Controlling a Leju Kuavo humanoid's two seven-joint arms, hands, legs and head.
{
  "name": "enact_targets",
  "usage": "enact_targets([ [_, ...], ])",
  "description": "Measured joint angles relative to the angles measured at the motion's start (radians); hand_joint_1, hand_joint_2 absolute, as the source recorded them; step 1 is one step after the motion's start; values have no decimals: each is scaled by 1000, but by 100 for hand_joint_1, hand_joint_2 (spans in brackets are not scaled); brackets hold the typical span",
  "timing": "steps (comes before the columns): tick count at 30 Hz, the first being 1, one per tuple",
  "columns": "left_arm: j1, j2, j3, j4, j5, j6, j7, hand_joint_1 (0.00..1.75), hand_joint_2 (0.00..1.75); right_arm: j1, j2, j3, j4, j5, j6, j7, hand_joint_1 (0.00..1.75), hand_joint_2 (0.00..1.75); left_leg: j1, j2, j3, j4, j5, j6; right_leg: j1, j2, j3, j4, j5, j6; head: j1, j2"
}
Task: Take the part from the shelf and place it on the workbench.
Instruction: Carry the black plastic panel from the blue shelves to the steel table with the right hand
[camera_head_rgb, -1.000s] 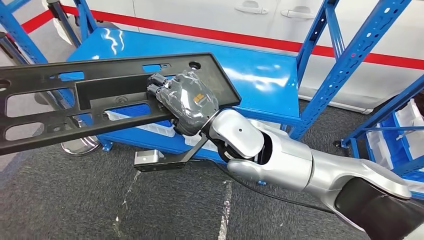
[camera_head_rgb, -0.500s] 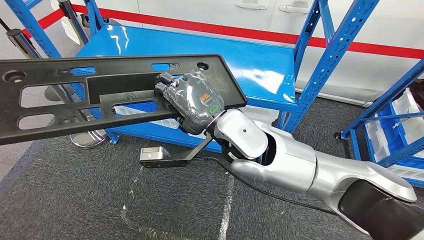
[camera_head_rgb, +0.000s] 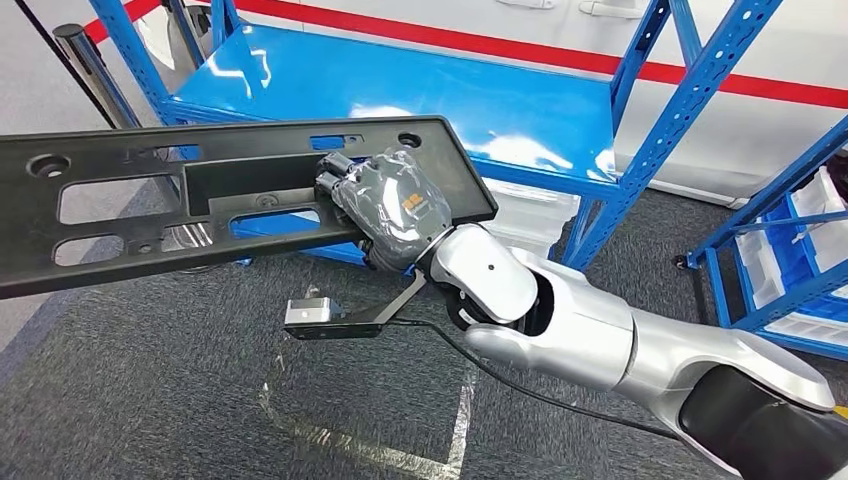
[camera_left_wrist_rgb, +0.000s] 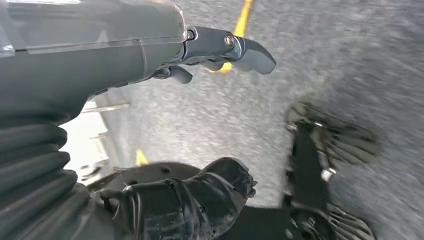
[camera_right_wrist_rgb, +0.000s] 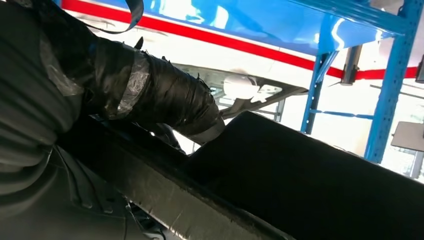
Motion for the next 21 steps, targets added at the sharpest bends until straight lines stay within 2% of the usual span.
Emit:
enact_targets([
  [2,1,2,0,0,0,2,1,0,175,2,-3,0,0,1,3,1,175,175,-6,0,-11,0,9,12,5,2,-50,140,-69,-2,2,0],
  [3,1,3,0,0,1,2,1,0,175,3,-4,0,0,1,5,2,175,175,-11,-1,-15,0,11,16,8,4,-63,186,-84,-6,3,0],
  [4,1,4,0,0,1,2,1,0,175,5,-6,0,1,1,8,3,175,175,-17,-2,-17,0,13,18,13,5,-58,194,-81,-14,3,0],
  [5,2,5,0,0,1,2,1,0,175,6,-7,0,1,1,9,3,175,175,-23,-3,-17,0,14,19,19,7,-34,161,-61,-27,4,0],
  [6,2,6,0,0,1,2,0,0,175,6,-8,0,1,1,11,4,175,175,-29,-5,-16,0,15,20,28,10,1,102,-31,-45,4,0],
  [7,2,3,0,0,1,1,0,0,175,5,-8,0,1,1,11,4,175,175,-33,-5,-16,-1,15,20,38,13,40,34,-7,-68,1,0],
  [8,1,2,0,0,1,-1,-1,0,175,3,-8,0,0,1,12,4,175,175,-35,-5,-17,-2,16,19,46,17,70,-25,12,-86,-3,0],
  [9,-1,0,0,0,0,-2,-2,0,175,1,-8,0,0,1,13,5,175,175,-34,-5,-20,-2,18,17,53,20,88,-61,21,-98,-4,0],
  [10,-2,-1,0,0,0,-4,-4,0,175,0,-8,0,1,2,14,5,175,175,-32,-4,-23,-4,20,14,57,21,96,-80,23,-105,-5,0],
  [12,-3,1,-1,0,0,-5,-9,0,175,-2,-8,0,1,2,16,5,175,175,-31,-4,-23,-10,23,6,56,18,106,-105,28,-101,0,0],
  [14,-2,2,-2,0,-2,-6,-14,0,175,-3,-8,0,1,3,16,5,175,175,-33,-2,-31,7,4,-3,46,14,124,-142,34,-94,-1,0],
  [15,-2,3,-3,0,-3,-7,-15,0,175,-5,-8,0,1,3,17,5,175,175,-33,-1,-49,42,-19,-7,41,11,131,-156,37,-91,-3,0],
  [17,0,2,-4,0,-4,-8,-18,0,175,-6,-8,0,3,5,19,5,175,175,-29,0,-105,160,-75,-18,39,6,131,-158,40,-88,-6,0],
  [18,0,2,-5,0,-4,-9,-20,0,175,-5,-8,0,5,7,22,5,175,175,-27,0,-132,215,-92,-23,39,2,128,-156,39,-87,-6,0],
  [19,1,2,-6,0,-5,-10,-21,0,175,-5,-8,0,7,9,25,5,175,175,-26,1,-146,241,-91,-27,38,-2,126,-152,38,-85,-6,0],
  [20,1,2,-7,0,-6,-10,-21,0,175,-4,-8,0,8,11,28,5,175,175,-25,1,-147,241,-77,-30,37,-6,123,-148,37,-84,-6,0],
  [21,1,2,-8,0,-6,-10,-21,0,175,-5,-8,0,9,12,30,5,175,175,-24,6,-125,195,-44,-32,36,-10,121,-141,34,-80,-6,0],
])
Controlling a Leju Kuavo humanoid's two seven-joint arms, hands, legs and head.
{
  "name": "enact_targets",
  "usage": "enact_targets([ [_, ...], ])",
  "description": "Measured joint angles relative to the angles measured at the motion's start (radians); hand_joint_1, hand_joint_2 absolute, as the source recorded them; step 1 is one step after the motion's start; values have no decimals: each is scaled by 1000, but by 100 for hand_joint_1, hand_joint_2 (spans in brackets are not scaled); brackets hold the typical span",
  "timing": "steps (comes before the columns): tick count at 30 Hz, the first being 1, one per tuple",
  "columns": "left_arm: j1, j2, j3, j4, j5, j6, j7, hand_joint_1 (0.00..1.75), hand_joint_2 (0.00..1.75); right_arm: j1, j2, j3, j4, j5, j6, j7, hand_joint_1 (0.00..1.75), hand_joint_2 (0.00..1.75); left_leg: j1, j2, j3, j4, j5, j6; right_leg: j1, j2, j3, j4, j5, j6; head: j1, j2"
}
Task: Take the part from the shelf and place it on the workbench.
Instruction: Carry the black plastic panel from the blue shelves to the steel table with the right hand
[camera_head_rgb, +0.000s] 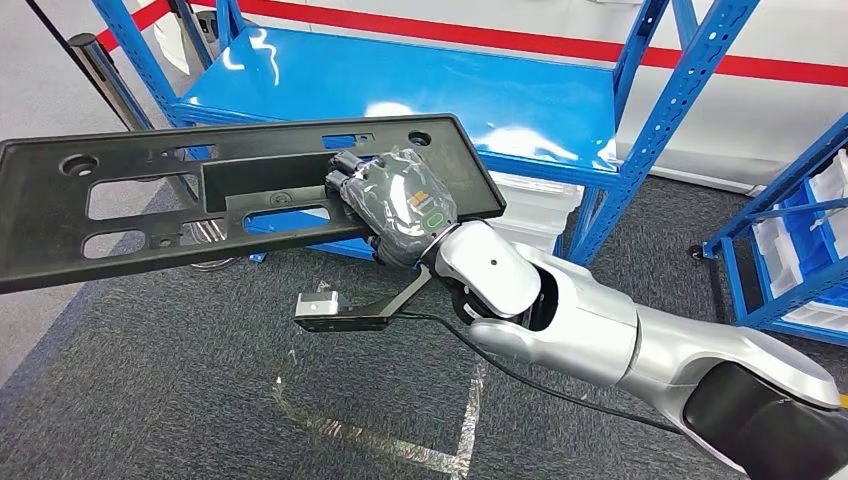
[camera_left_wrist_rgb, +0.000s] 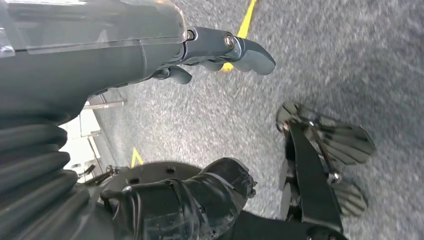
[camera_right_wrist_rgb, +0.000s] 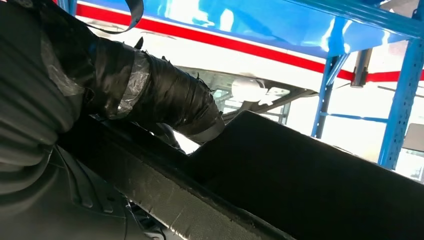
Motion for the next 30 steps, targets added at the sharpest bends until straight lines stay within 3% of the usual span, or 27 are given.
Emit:
enact_targets([
  [2,-1,1,-1,0,0,0,1,0,175,-1,0,0,0,3,1,0,175,175,-3,26,62,-129,56,2,1,-9,-5,17,-7,10,-1,0],
  [3,-2,2,-1,0,0,0,3,0,175,-1,0,0,1,5,2,0,175,175,-6,36,87,-182,75,10,3,-16,-9,25,-10,16,-1,0],
  [4,-4,2,-2,0,0,1,4,0,175,-1,0,0,2,6,2,0,175,175,-9,39,93,-201,78,19,5,-22,-12,30,-11,21,-1,0],
  [7,-4,3,-5,0,0,2,10,0,175,-1,0,0,3,7,2,-1,175,175,-8,15,88,-207,90,46,6,-41,-16,32,-9,33,-1,0],
  [8,-2,3,-6,0,1,3,12,0,175,-1,0,0,4,7,1,-1,175,175,-5,8,86,-211,97,53,5,-34,-20,40,-19,39,0,0],
  [10,-1,3,-6,0,4,3,16,0,175,-1,0,0,6,7,1,-1,175,175,2,-4,81,-217,109,65,0,-4,-47,110,-74,51,3,0],
  [12,-1,4,-6,0,7,3,18,0,175,1,0,0,8,7,1,-1,175,175,4,-19,69,-218,118,68,-9,17,-99,247,-152,60,4,0],
  [14,0,5,-6,0,8,3,19,0,175,5,0,0,12,7,1,-1,175,175,7,-36,57,-217,126,65,-17,19,-125,329,-183,65,4,0],
  [15,0,5,-6,0,8,3,20,0,175,7,0,0,13,7,1,-1,175,175,9,-46,53,-216,129,62,-20,20,-112,315,-170,66,4,0],
  [17,0,5,-6,0,9,3,21,0,175,7,0,0,15,7,2,-1,175,175,14,-67,47,-213,134,54,-28,40,-36,185,-112,68,5,0],
  [19,-2,5,-6,0,9,2,21,0,175,6,0,0,17,6,2,-1,175,175,16,-86,37,-209,139,40,-33,83,31,63,-79,69,4,0],
  [21,-2,5,-6,0,7,2,21,0,175,5,0,0,19,3,2,-2,175,175,18,-104,26,-211,149,23,-28,97,43,36,-78,67,4,0],
  [23,4,4,-8,0,7,1,17,0,175,4,2,0,22,1,2,-3,175,175,24,-116,19,-216,157,7,-26,74,41,33,-70,56,5,0],
  [25,8,4,-10,0,8,1,12,0,175,0,6,0,25,2,2,-1,175,175,21,-78,-2,-179,129,0,-28,49,42,24,-61,40,-3,0],
  [27,5,3,-11,0,9,1,7,0,175,-3,7,0,28,4,3,0,175,175,17,-26,-55,-59,63,-1,-21,23,40,21,-57,30,-10,0],
  [29,3,3,-11,0,11,1,5,0,175,-2,7,0,32,6,2,0,175,175,16,-11,-100,57,20,-2,-12,-5,37,22,-57,26,-10,0],
  [30,4,4,-11,0,12,1,5,0,175,-1,7,0,35,8,2,1,175,175,15,-8,-99,67,23,-1,-9,-18,36,24,-58,24,-10,0],
])
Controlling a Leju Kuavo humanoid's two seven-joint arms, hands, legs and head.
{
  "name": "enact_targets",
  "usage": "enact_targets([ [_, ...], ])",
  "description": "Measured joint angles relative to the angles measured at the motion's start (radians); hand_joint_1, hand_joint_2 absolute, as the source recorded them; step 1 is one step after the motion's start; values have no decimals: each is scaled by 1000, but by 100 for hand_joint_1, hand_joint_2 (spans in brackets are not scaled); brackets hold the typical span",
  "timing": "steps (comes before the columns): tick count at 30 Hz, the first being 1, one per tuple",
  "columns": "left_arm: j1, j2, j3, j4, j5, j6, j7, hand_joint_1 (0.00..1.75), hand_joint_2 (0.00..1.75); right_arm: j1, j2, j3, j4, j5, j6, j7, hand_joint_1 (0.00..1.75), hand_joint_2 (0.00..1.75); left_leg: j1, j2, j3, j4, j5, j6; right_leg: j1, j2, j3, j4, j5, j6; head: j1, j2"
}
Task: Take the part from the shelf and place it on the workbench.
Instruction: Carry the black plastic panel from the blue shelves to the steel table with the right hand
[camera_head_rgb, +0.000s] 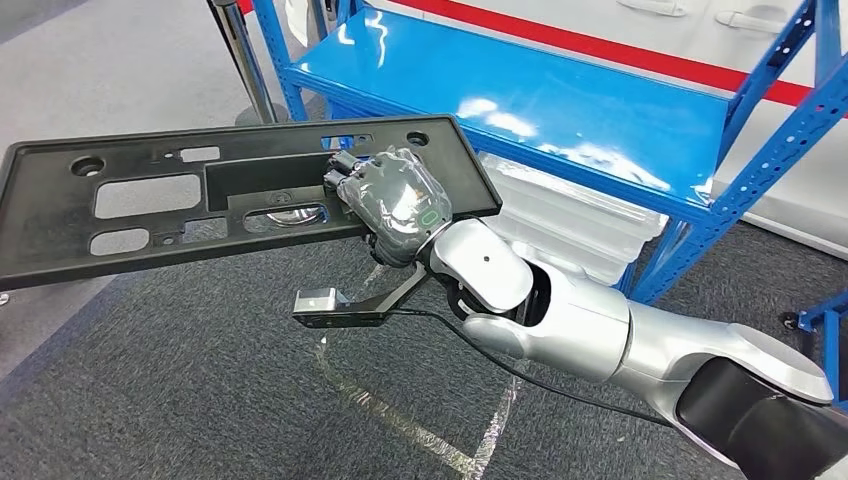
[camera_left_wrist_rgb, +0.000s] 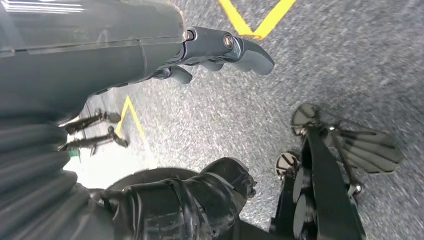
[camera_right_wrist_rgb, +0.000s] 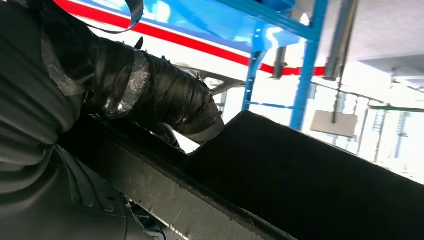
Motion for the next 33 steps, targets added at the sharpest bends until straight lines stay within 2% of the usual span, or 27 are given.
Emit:
enact_targets([
  [1,1,1,0,0,2,0,0,0,175,0,0,0,2,2,-1,0,175,175,-1,3,20,-27,19,2,2,-12,0,2,-1,-1,0,0],
  [2,2,1,0,0,3,1,1,0,175,0,0,0,4,5,-2,1,175,175,-2,10,58,-88,49,6,4,-23,1,4,-4,-1,0,0],
  [4,2,4,0,0,5,1,3,0,175,-1,0,0,8,9,-4,3,175,175,-13,48,128,-214,83,16,10,-44,0,8,-8,2,0,0],
  [5,1,4,0,0,6,1,4,0,175,-2,0,0,10,11,-5,4,175,175,-19,61,147,-251,89,24,13,-53,-1,9,-9,5,0,0],
  [6,1,5,0,0,6,1,5,0,175,-3,0,0,12,12,-6,6,175,175,-24,67,150,-263,85,30,16,-62,-2,9,-10,8,0,0],
  [8,2,5,0,0,8,1,6,0,175,-4,0,0,18,12,-8,9,175,175,-24,45,145,-266,91,41,19,-80,-2,8,-10,15,1,0],
  [9,4,5,0,0,8,1,7,0,175,-5,0,0,20,12,-9,10,175,175,-22,35,145,-269,94,45,17,-75,-3,13,-16,19,1,0],
  [11,5,5,0,0,9,1,7,0,175,-11,-1,0,25,11,-11,11,175,175,-16,17,145,-276,101,57,11,-27,-25,61,-52,30,2,0],
  [12,4,5,0,0,9,1,7,0,175,-14,-2,0,27,11,-12,11,175,175,-15,8,143,-277,104,61,7,5,-51,115,-82,34,3,0],
  [13,3,5,0,0,9,0,6,0,175,-16,-3,0,29,10,-13,11,175,175,-15,-2,141,-278,107,65,5,26,-81,181,-112,36,3,0],
  [14,2,5,0,0,9,0,5,0,175,-17,-5,0,32,10,-14,12,175,175,-15,-13,138,-277,108,66,4,35,-111,243,-133,38,4,0],
  [15,2,5,0,0,9,-1,3,0,175,-16,-7,0,36,9,-14,12,175,175,-15,-26,137,-276,108,67,3,38,-132,282,-139,39,4,0],
  [16,2,5,0,0,9,-1,2,0,175,-16,-9,0,39,8,-14,12,175,175,-15,-39,136,-275,109,67,2,39,-135,284,-125,39,4,0],
  [17,2,5,-1,0,9,-1,2,0,175,-16,-10,0,43,8,-14,12,175,175,-15,-52,136,-274,109,67,1,44,-121,247,-93,36,4,0],
  [18,2,5,-1,0,9,-1,1,0,175,-18,-10,0,45,8,-14,12,175,175,-15,-64,136,-273,109,67,0,56,-94,183,-52,32,4,0],
  [20,1,2,-1,0,8,-1,-1,0,175,-22,-11,0,49,8,-13,13,175,175,-12,-87,132,-272,112,62,-4,105,-41,64,3,20,1,0],
  [22,-1,0,-1,0,8,-1,-2,0,175,-25,-11,0,52,8,-12,14,175,175,-3,-109,120,-275,121,48,-2,127,-22,19,9,14,1,0],
  [24,1,1,-1,1,8,-1,-2,0,175,-27,-10,0,55,8,-10,14,175,175,0,-132,114,-288,134,29,-3,102,-15,-2,15,10,6,0],
  [25,3,1,-1,1,7,-1,-2,0,175,-28,-10,0,56,8,-9,14,175,175,-2,-128,113,-292,135,23,-7,89,-9,-15,20,8,6,0],
  [26,4,1,-1,2,7,-1,0,0,175,-31,-10,0,57,8,-7,15,175,175,-5,-106,105,-279,124,17,-10,74,0,-30,25,5,5,0],
  [27,4,0,-1,2,7,0,5,0,175,-34,-10,0,58,8,-3,16,175,175,-7,-73,86,-241,102,13,-13,60,7,-40,29,3,4,0],
  [28,3,-2,-1,2,8,0,14,0,175,-37,-11,0,60,8,3,18,175,175,-8,-38,59,-181,71,8,-12,46,11,-45,31,1,2,0],
  [29,2,-2,-1,2,10,2,25,0,175,-40,-11,0,62,8,9,20,175,175,-7,-14,26,-110,39,3,-11,31,12,-46,30,-1,1,0],
  [30,1,-2,-1,2,13,3,38,0,175,-42,-11,0,65,7,15,22,175,175,-5,-3,-1,-52,19,-2,-10,17,12,-45,29,-1,1,0],
  [31,1,-2,-1,2,17,6,49,0,175,-43,-11,0,68,6,19,25,175,175,-3,1,-12,-24,16,-6,-10,3,11,-43,27,0,1,0],
  [32,2,-2,-1,2,22,8,58,0,175,-46,-11,0,72,3,23,28,175,175,-1,5,-3,-35,29,-10,-10,-10,11,-40,24,2,1,0],
  [33,3,-2,-1,2,25,10,63,0,175,-49,-11,0,76,1,25,33,175,175,1,12,27,-83,57,-13,-12,-22,11,-35,20,6,1,0],
])
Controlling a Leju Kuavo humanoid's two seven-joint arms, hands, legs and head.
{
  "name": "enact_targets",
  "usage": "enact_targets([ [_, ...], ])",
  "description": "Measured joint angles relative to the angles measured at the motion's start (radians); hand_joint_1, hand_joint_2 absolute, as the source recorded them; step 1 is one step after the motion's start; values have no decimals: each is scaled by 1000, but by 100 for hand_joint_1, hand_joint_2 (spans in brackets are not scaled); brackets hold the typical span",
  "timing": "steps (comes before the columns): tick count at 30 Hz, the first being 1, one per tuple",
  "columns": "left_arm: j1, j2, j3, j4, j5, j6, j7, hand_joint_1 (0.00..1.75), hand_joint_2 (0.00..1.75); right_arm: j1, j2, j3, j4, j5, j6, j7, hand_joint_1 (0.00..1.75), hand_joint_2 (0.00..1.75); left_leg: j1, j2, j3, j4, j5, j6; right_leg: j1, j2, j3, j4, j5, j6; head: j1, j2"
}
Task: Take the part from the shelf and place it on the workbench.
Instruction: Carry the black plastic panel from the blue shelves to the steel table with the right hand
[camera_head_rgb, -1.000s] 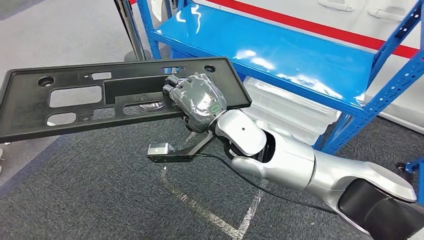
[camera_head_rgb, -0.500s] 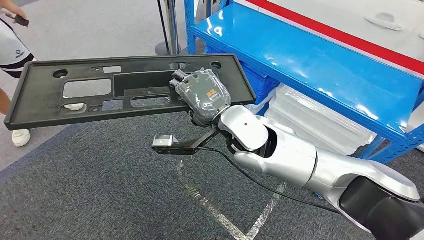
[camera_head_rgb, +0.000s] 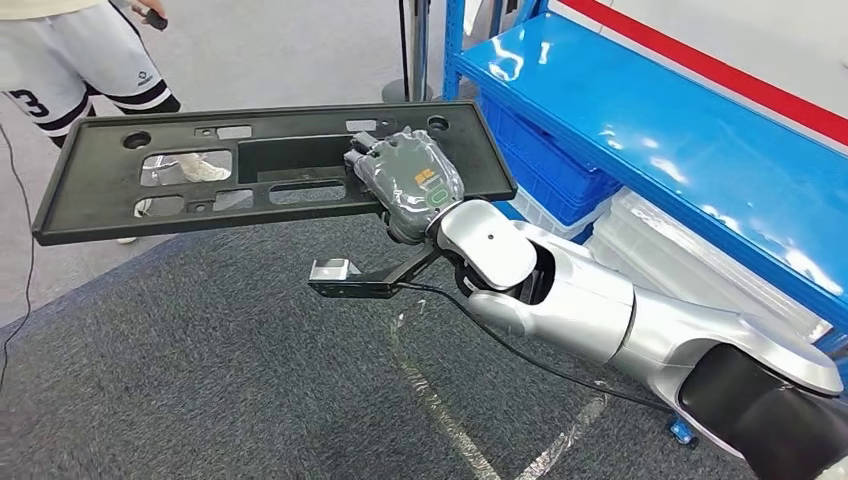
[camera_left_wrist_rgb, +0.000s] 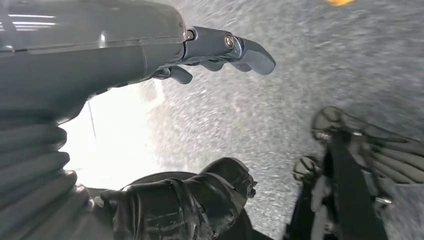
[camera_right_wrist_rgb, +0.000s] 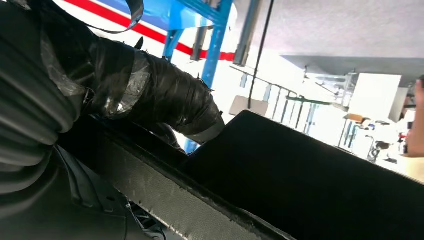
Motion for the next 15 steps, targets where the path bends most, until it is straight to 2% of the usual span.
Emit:
enact_targets([
  [1,1,0,0,0,2,1,2,0,175,-5,0,0,4,-3,1,5,175,175,1,12,39,-66,30,-2,-1,-10,0,5,-5,5,0,0],
  [2,0,-1,0,0,4,1,3,0,175,-11,-2,0,8,-5,1,10,175,175,-2,31,75,-126,47,0,0,-19,-1,11,-10,11,-1,0],
  [3,0,-2,0,0,4,-2,3,0,175,-17,-4,0,12,-7,1,14,175,175,-5,44,99,-170,57,7,3,-28,-3,18,-15,17,0,0],
  [5,-1,-4,0,0,4,-6,3,0,175,-26,-10,-1,21,-13,0,17,175,175,-12,48,107,-191,53,28,11,-44,-5,26,-20,27,2,0],
  [7,2,-4,0,0,3,-8,4,0,175,-28,-16,-2,28,-19,-1,18,175,175,-11,27,101,-191,55,47,10,-53,-5,29,-26,36,8,0],
  [8,2,-4,0,0,3,-8,4,0,175,-29,-20,-2,32,-22,-1,19,175,175,-11,17,101,-192,56,54,7,-39,-8,38,-36,40,11,0],
  [9,2,-3,0,0,3,-8,4,0,175,-30,-26,-3,35,-24,-1,20,175,175,-10,8,101,-194,58,61,4,-15,-21,67,-57,43,14,0],
  [11,2,-3,0,0,4,-8,4,0,175,-30,-38,-6,41,-25,-1,23,175,175,-10,-11,100,-196,61,72,2,41,-76,186,-118,44,19,0],
  [12,1,-3,0,0,4,-8,4,0,175,-29,-44,-6,45,-26,0,24,175,175,-12,-22,99,-197,61,74,3,54,-113,259,-144,42,20,0],
  [13,1,-3,0,0,4,-7,4,0,175,-26,-49,-7,48,-26,0,25,175,175,-14,-36,99,-196,62,76,4,59,-142,311,-155,40,21,0],
  [14,1,-3,0,0,4,-7,4,0,175,-24,-53,-6,51,-27,0,26,175,175,-17,-50,98,-196,62,77,5,61,-157,330,-147,37,21,0],
  [15,0,-3,0,0,3,-6,4,0,175,-22,-55,-7,54,-27,0,27,175,175,-19,-65,99,-195,62,77,6,63,-153,307,-120,31,21,0],
])
